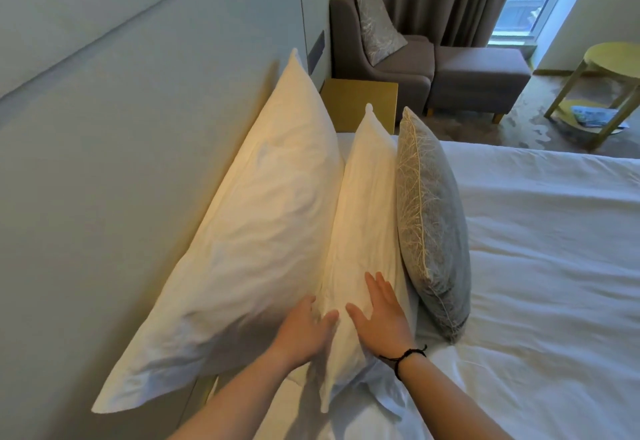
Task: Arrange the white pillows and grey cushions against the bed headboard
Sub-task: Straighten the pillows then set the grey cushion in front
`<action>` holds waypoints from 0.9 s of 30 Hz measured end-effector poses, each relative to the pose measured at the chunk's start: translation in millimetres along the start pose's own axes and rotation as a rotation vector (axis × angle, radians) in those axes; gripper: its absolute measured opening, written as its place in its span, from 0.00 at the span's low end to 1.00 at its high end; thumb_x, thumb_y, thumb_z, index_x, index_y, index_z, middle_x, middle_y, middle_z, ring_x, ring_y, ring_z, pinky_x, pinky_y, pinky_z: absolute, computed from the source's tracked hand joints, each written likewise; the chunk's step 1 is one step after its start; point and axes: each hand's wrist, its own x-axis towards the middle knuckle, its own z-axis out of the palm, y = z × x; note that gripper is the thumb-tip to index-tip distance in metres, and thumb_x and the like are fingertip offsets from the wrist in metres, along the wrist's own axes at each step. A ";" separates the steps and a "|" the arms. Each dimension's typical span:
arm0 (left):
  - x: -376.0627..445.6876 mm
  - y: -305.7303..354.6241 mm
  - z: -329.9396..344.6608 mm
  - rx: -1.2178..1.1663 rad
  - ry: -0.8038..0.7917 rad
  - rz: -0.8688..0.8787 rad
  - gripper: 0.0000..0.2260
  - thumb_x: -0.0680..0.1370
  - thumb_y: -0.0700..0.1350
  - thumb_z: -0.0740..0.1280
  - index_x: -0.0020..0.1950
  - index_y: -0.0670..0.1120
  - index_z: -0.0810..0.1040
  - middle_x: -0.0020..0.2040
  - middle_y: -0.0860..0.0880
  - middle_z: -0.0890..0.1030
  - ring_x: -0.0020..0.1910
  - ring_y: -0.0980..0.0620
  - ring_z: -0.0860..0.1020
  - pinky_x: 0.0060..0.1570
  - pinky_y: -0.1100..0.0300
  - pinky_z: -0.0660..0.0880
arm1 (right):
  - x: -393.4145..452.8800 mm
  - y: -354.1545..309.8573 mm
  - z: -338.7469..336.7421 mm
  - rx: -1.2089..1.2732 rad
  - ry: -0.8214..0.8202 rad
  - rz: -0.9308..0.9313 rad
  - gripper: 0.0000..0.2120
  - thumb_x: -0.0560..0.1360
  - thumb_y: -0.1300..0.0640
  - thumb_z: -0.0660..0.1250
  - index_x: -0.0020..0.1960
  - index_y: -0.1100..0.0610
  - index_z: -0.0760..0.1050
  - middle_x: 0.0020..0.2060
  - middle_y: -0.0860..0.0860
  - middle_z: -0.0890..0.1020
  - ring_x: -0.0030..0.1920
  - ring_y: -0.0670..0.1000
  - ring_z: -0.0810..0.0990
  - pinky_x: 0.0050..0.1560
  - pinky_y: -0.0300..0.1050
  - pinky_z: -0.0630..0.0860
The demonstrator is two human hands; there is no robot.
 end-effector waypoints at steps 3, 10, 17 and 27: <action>18.0 -2.8 20.8 -0.284 -0.038 -0.242 0.24 0.77 0.60 0.64 0.65 0.45 0.77 0.59 0.48 0.83 0.57 0.48 0.81 0.54 0.54 0.77 | -7.6 21.7 3.6 0.131 0.013 0.035 0.38 0.75 0.34 0.60 0.79 0.43 0.47 0.79 0.43 0.46 0.78 0.46 0.48 0.75 0.45 0.52; 61.6 28.3 27.5 -0.484 0.150 -0.217 0.17 0.77 0.57 0.65 0.53 0.44 0.82 0.42 0.40 0.84 0.44 0.41 0.84 0.40 0.53 0.81 | -11.1 37.1 17.7 0.334 0.064 0.074 0.45 0.68 0.27 0.60 0.78 0.41 0.47 0.79 0.41 0.47 0.77 0.42 0.48 0.72 0.41 0.53; 56.7 10.6 10.9 0.087 0.344 -0.030 0.18 0.84 0.51 0.56 0.52 0.41 0.80 0.50 0.41 0.82 0.52 0.40 0.79 0.44 0.57 0.65 | -8.0 31.1 17.9 0.426 0.089 0.163 0.46 0.67 0.27 0.61 0.78 0.40 0.45 0.80 0.47 0.45 0.78 0.46 0.45 0.75 0.47 0.52; 10.4 4.4 -7.0 0.036 0.476 0.129 0.20 0.82 0.51 0.61 0.31 0.48 0.64 0.26 0.53 0.68 0.26 0.57 0.65 0.29 0.56 0.62 | -3.7 -2.4 19.5 0.358 -0.035 0.224 0.46 0.62 0.20 0.57 0.72 0.27 0.36 0.78 0.43 0.35 0.78 0.54 0.36 0.76 0.63 0.46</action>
